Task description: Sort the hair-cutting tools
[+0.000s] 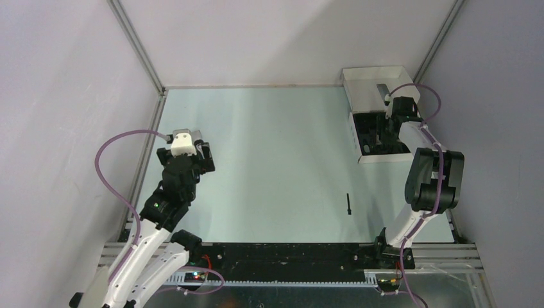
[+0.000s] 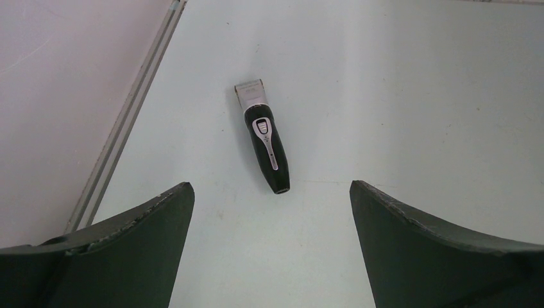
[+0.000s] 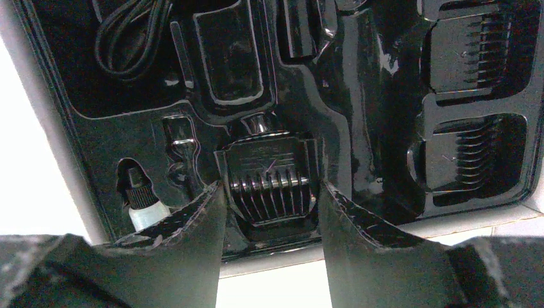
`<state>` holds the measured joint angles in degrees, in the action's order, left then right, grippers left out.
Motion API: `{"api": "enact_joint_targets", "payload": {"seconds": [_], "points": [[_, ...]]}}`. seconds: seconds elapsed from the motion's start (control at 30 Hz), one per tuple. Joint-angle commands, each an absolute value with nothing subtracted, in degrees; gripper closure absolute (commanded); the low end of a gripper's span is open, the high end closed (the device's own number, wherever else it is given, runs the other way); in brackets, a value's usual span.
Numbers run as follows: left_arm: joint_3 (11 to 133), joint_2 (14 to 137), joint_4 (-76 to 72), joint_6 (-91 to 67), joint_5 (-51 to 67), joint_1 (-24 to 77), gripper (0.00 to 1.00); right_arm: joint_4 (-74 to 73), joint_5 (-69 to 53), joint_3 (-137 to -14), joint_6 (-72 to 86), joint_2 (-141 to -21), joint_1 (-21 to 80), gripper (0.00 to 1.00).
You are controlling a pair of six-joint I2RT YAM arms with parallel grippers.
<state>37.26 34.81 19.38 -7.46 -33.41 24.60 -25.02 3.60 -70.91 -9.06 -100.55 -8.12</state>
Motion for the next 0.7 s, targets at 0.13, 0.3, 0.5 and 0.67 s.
{"api": "enact_joint_targets", "payload": {"seconds": [0.13, 0.3, 0.5, 0.67], "points": [[36.73, 34.17, 17.55, -6.6, -34.99, 24.96, 0.02, -25.6, 4.04, -70.14, -8.22, -97.27, -8.52, 0.41], [36.74, 34.35, 17.42, -6.51, -35.09, 24.97, 0.02, -25.84, 3.66, -70.15, -7.1, -96.17, -8.78, 0.35], [36.74, 34.69, 17.28, -6.42, -35.04, 25.05, 0.02, -24.95, 3.38, -70.14, -6.72, -94.13, -8.85, 0.35], [36.59, 34.8, 17.25, -6.34, -35.15, 25.14, 0.02, -23.34, 4.67, -70.14, -6.1, -93.28, -8.94, 0.42]]}}
